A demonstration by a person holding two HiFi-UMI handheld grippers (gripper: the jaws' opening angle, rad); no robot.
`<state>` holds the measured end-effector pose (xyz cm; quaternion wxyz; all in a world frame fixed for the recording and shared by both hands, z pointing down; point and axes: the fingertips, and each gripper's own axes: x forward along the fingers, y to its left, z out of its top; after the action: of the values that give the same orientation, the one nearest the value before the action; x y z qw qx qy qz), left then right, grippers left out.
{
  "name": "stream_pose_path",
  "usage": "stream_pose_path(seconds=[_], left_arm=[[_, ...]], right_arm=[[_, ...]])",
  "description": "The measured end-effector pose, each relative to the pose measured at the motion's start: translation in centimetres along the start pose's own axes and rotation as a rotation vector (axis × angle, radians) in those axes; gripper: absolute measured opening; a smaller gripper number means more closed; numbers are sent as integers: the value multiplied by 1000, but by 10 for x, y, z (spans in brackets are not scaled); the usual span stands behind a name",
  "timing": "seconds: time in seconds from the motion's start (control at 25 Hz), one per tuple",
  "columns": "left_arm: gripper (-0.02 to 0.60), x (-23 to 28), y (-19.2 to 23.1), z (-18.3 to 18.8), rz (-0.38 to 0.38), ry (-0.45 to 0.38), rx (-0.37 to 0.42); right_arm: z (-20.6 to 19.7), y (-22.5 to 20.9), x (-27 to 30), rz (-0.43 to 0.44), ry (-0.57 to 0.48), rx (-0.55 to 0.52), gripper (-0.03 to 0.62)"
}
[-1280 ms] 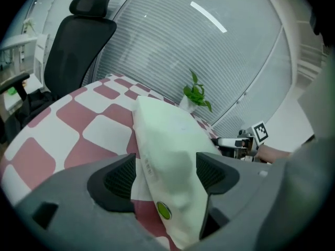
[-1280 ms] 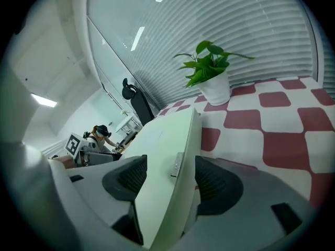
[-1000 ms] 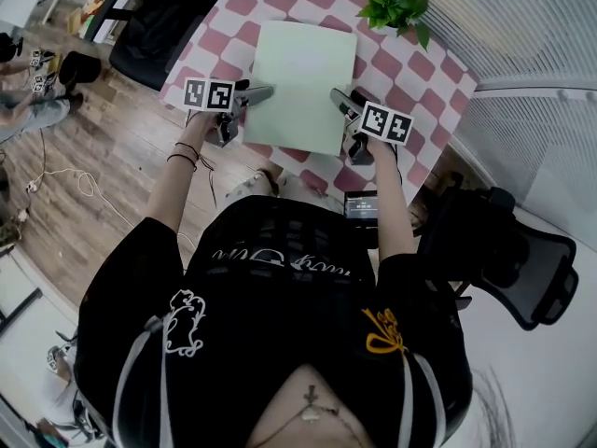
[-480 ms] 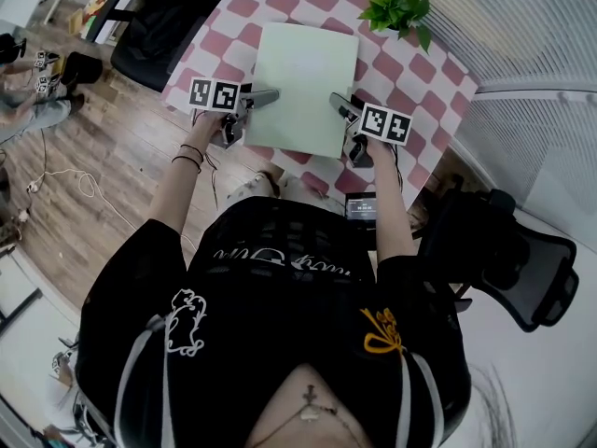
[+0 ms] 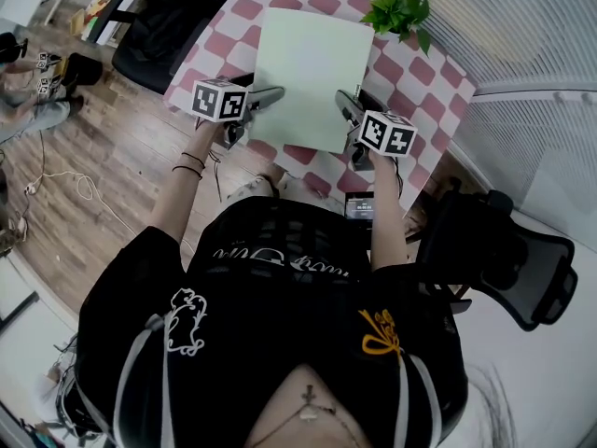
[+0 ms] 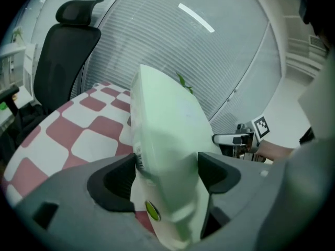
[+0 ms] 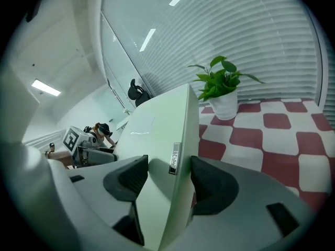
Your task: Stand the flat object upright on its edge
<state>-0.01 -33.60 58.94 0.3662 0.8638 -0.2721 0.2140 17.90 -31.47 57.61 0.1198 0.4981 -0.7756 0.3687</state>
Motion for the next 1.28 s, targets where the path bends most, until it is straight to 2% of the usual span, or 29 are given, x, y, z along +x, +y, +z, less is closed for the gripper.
stream_pose_path(seconds=[0.32, 0.64, 0.96, 1.12, 1.28], left_arm=[[380, -22, -15, 27, 66, -48, 193], [379, -36, -26, 49, 189, -90, 399], [373, -42, -20, 64, 306, -154, 495], [370, -36, -11, 59, 377, -147, 580], [351, -31, -3, 48, 386, -105, 585]], right_arm=[[28, 22, -20, -52, -75, -135, 252], [54, 41, -35, -130, -159, -358, 247], [69, 49, -32, -184, -251, -483, 244], [62, 45, -25, -214, -236, -529, 242], [52, 40, -20, -241, -197, -541, 241]])
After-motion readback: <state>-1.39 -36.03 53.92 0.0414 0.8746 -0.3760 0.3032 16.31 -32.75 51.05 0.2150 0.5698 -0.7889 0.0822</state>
